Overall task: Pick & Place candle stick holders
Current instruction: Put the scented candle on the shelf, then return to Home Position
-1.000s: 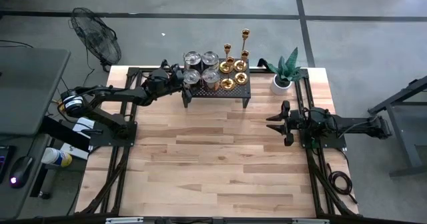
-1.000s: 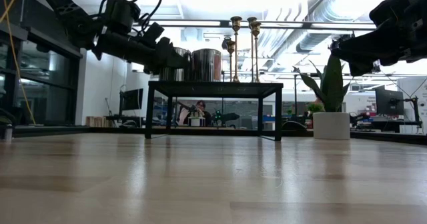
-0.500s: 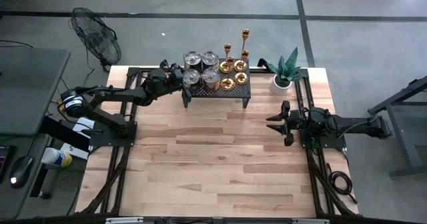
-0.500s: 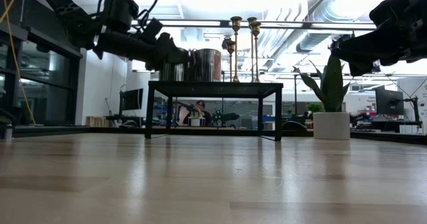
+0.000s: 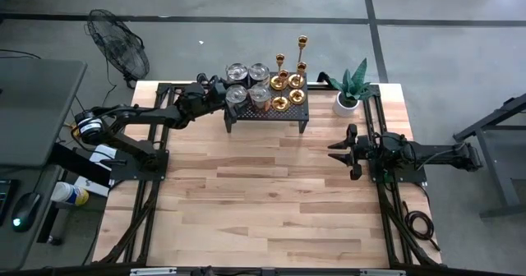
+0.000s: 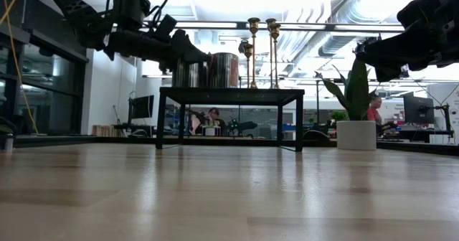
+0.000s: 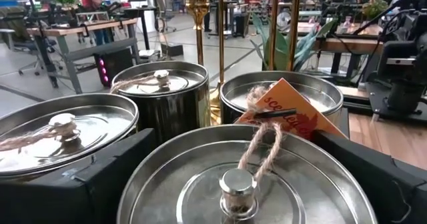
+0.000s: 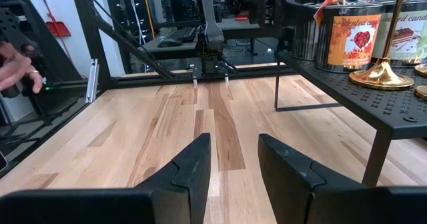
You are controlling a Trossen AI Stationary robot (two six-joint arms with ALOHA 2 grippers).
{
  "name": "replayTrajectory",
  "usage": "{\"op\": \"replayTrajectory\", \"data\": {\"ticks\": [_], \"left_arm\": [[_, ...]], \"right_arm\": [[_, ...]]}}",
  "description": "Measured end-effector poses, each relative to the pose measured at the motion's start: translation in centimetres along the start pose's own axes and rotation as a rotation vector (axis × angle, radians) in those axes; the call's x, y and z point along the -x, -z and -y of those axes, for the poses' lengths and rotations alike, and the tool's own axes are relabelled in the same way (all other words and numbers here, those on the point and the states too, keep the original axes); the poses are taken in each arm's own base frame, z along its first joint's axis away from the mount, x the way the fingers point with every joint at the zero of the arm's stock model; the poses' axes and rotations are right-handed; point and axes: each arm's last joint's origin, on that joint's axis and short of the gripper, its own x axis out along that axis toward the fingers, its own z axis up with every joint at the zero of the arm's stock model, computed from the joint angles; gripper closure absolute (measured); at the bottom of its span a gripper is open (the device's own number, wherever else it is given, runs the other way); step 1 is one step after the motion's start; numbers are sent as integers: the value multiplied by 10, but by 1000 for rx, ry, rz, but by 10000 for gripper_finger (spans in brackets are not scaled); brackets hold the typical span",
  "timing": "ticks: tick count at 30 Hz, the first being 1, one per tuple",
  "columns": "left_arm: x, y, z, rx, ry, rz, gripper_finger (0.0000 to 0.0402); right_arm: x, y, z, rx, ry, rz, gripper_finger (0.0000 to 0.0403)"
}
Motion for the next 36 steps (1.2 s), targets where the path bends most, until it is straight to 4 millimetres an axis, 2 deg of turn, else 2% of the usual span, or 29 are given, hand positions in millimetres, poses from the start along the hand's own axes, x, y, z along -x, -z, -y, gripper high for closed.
{"op": "replayTrajectory", "data": {"ticks": [19, 36], "left_arm": [[3, -8, 0, -4, 8, 44, 9], [19, -33, 1, -13, 29, 131, 9]], "right_arm": [[0, 0, 0, 0, 0, 1, 285], [0, 0, 0, 0, 0, 0, 285]]}}
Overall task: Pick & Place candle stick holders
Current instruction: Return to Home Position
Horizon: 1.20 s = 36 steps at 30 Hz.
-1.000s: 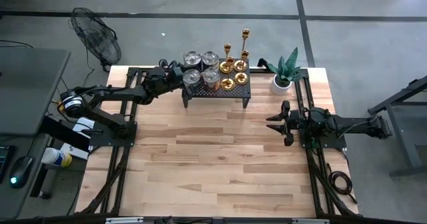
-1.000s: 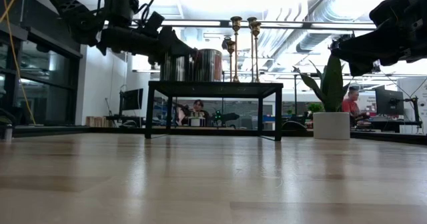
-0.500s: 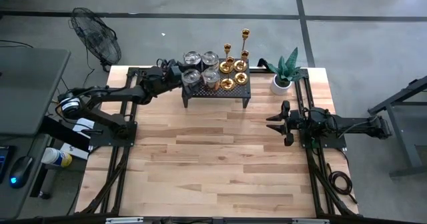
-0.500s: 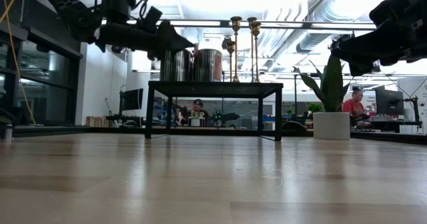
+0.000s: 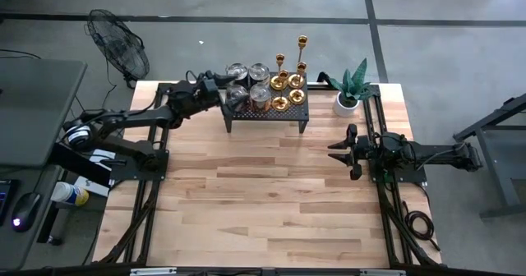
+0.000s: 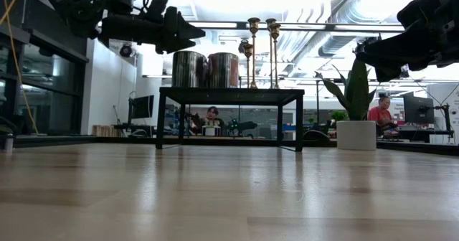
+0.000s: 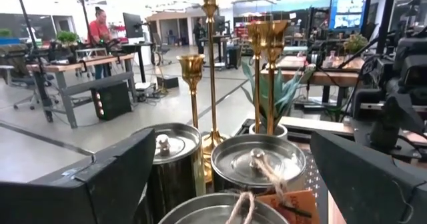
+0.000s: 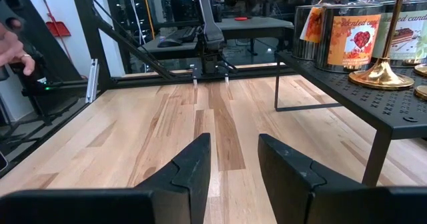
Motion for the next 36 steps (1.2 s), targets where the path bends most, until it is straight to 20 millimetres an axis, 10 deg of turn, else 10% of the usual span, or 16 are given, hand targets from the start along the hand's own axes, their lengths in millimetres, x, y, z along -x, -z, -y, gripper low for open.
{"op": "replayTrajectory", "data": {"ticks": [23, 36], "left_arm": [[39, -55, 22, -15, 147, 201, 9], [108, 2, 57, 39, 222, 158, 9]], "right_arm": [[0, 0, 0, 0, 0, 1, 285], [0, 0, 0, 0, 0, 1, 285]]}}
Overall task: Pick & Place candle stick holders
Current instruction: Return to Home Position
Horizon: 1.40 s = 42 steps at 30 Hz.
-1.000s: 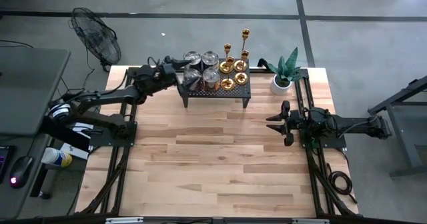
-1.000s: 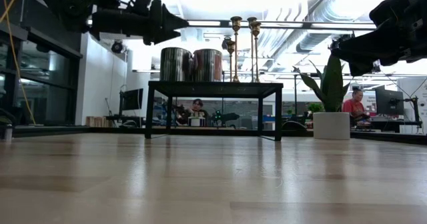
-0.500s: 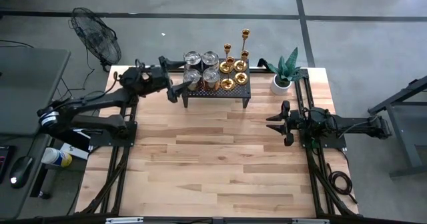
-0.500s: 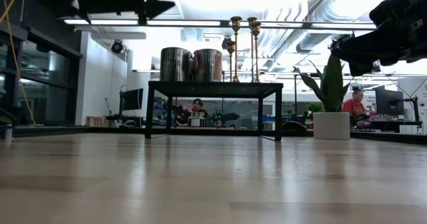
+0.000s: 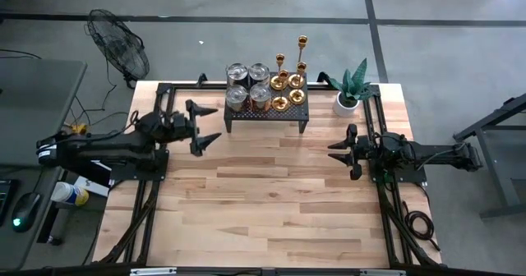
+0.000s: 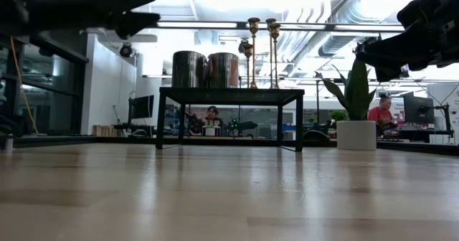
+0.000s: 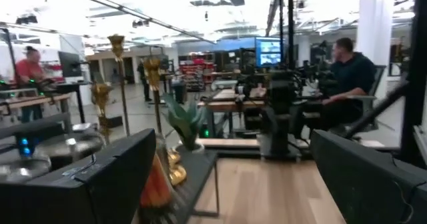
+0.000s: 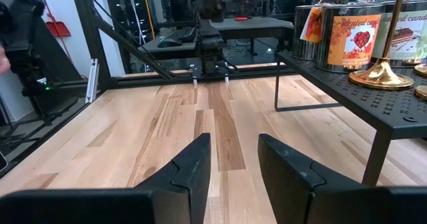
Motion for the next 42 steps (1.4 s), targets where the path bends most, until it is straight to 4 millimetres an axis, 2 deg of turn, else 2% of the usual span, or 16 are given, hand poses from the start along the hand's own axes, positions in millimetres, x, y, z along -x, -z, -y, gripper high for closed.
{"op": "replayTrajectory", "data": {"ticks": [5, 11, 18, 25, 28, 31, 35, 42], "left_arm": [[25, 19, 5, 23, -6, 9, 9], [46, 34, 8, 186, 59, 33, 9], [54, 36, 11, 221, 122, -23, 9], [64, 53, 13, 250, 110, -216, 9], [69, 55, 18, 316, 132, -249, 9], [74, 58, 21, 306, 111, -284, 9], [76, 55, 24, 249, 90, -246, 9], [76, 57, 27, 250, 125, -273, 9]], "right_arm": [[0, 0, 0, 0, 0, -1, 285], [0, 0, 0, 0, 0, 0, 285], [0, 0, 0, 0, 0, -1, 285], [0, 0, 0, 0, 0, 0, 285], [0, 0, 0, 0, 0, 0, 285], [0, 0, 0, 0, 0, -1, 285], [0, 0, 0, 0, 0, 0, 285], [0, 0, 0, 0, 0, -1, 285]]}}
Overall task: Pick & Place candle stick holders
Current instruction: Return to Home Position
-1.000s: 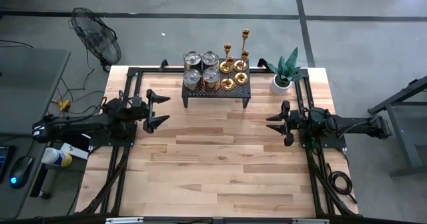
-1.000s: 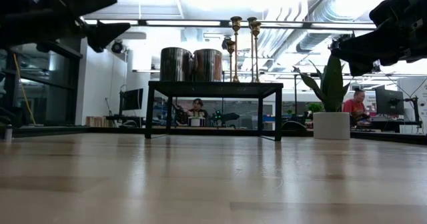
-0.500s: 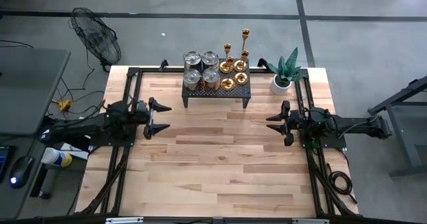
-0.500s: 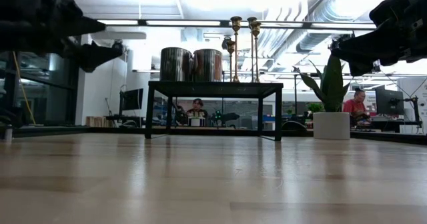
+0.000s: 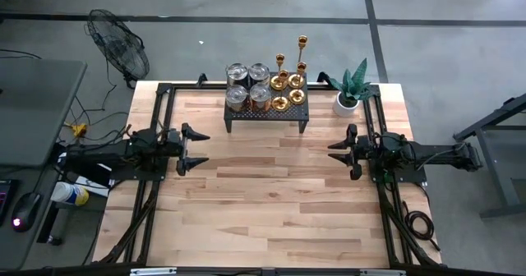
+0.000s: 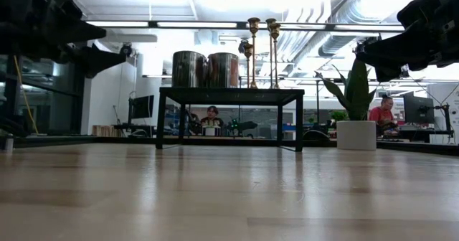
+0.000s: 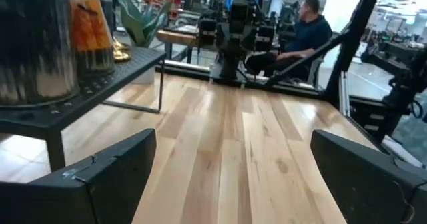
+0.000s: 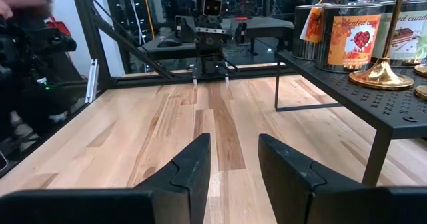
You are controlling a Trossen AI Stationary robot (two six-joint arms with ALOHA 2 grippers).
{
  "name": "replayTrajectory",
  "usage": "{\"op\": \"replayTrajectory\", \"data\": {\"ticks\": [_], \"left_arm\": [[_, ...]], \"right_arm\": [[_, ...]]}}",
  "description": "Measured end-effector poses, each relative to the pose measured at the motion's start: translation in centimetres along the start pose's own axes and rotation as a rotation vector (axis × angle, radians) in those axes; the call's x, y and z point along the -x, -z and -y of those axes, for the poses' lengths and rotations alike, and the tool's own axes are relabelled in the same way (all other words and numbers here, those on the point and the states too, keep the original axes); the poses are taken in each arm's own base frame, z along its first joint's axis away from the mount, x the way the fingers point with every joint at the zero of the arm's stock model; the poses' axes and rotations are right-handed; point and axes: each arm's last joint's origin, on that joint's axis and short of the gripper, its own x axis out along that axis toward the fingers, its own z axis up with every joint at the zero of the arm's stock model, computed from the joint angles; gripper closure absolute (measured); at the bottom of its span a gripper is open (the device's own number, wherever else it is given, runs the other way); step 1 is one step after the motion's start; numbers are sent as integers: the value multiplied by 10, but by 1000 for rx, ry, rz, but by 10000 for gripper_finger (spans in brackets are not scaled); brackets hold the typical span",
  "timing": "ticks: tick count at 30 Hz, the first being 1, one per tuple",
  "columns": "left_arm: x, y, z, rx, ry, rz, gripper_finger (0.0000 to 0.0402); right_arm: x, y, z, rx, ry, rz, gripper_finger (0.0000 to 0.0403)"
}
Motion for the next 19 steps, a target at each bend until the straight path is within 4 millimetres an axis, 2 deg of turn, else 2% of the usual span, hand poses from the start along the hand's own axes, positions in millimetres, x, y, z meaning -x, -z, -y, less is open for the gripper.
{"op": "replayTrajectory", "data": {"ticks": [19], "left_arm": [[0, -1, 0, 0, 12, -5, 9]], "right_arm": [[0, 0, 0, 0, 0, 0, 285]]}}
